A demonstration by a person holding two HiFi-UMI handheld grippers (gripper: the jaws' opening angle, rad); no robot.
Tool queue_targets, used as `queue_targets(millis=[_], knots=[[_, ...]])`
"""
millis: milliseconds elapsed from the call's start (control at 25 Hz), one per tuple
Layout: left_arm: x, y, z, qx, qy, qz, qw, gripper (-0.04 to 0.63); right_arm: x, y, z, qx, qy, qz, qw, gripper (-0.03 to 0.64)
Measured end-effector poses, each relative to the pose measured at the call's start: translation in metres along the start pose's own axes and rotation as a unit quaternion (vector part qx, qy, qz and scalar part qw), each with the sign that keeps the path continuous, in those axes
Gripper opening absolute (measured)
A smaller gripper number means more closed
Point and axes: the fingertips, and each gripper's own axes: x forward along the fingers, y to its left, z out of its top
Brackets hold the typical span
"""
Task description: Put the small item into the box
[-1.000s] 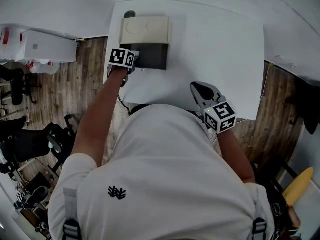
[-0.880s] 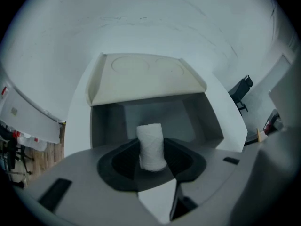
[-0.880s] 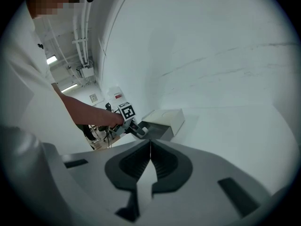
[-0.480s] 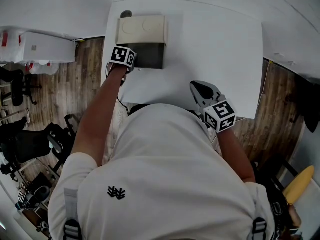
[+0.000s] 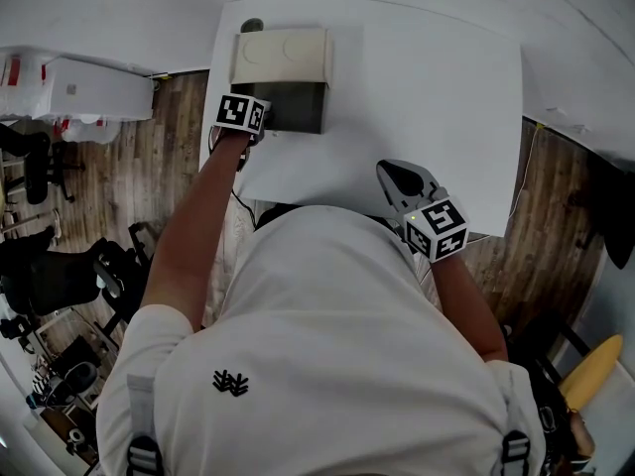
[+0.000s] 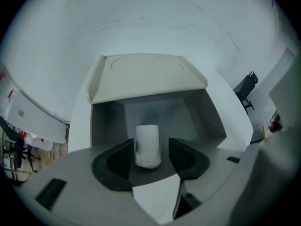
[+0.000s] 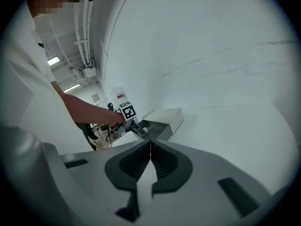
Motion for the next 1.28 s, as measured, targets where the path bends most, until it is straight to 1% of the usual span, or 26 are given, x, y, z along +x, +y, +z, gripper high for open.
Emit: queue_targets(millis=[240, 400, 480, 640, 840, 880, 1000, 1040, 1160, 1240, 1280], knots=[[-0.016, -0.001, -0.001, -0.003, -0.031, 0.005, 0.9995, 0.237, -0.003, 0.004, -0.006, -0.005, 0.006, 0.012, 1.0, 0.008], [-0.035, -0.003, 0.002, -0.017, -0.072, 0.004, 0.9972, 0.237, -0.004, 0.008, -0.01, -0.006, 0.011, 0.025, 1.0, 0.008], [-0.046, -0.005, 0.005, -0.033, -0.103, -0.001, 0.9942, 0.238, -0.003, 0.009, -0.014, -0.005, 0.017, 0.031, 0.999, 0.008], [-0.067, -0.011, 0.004, -0.058, -0.162, -0.022, 0.9847, 0.245, 0.002, 0.018, -0.023, -0.01, 0.031, 0.054, 0.998, 0.008], [-0.087, -0.019, -0.007, -0.07, -0.213, -0.062, 0.9726, 0.242, 0.014, 0.034, -0.026, -0.024, 0.044, 0.077, 0.996, 0.008], [-0.093, -0.022, -0.01, -0.069, -0.222, -0.073, 0.9698, 0.228, 0.016, 0.039, -0.026, -0.026, 0.047, 0.079, 0.995, 0.008], [-0.111, -0.034, -0.023, -0.049, -0.248, -0.105, 0.9619, 0.146, 0.02, 0.052, -0.025, -0.034, 0.049, 0.083, 0.995, 0.008], [-0.118, -0.037, -0.027, -0.04, -0.254, -0.111, 0.96, 0.107, 0.022, 0.056, -0.023, -0.036, 0.048, 0.084, 0.995, 0.008], [-0.133, -0.044, -0.04, -0.021, -0.265, -0.127, 0.9555, 0.031, 0.03, 0.066, -0.021, -0.045, 0.052, 0.088, 0.994, 0.008], [-0.142, -0.047, -0.049, -0.025, -0.273, -0.145, 0.9505, 0.008, 0.036, 0.074, -0.017, -0.049, 0.053, 0.088, 0.993, 0.008], [-0.146, -0.048, -0.053, -0.032, -0.277, -0.159, 0.9471, 0.008, 0.039, 0.078, -0.014, -0.051, 0.052, 0.088, 0.993, 0.008]])
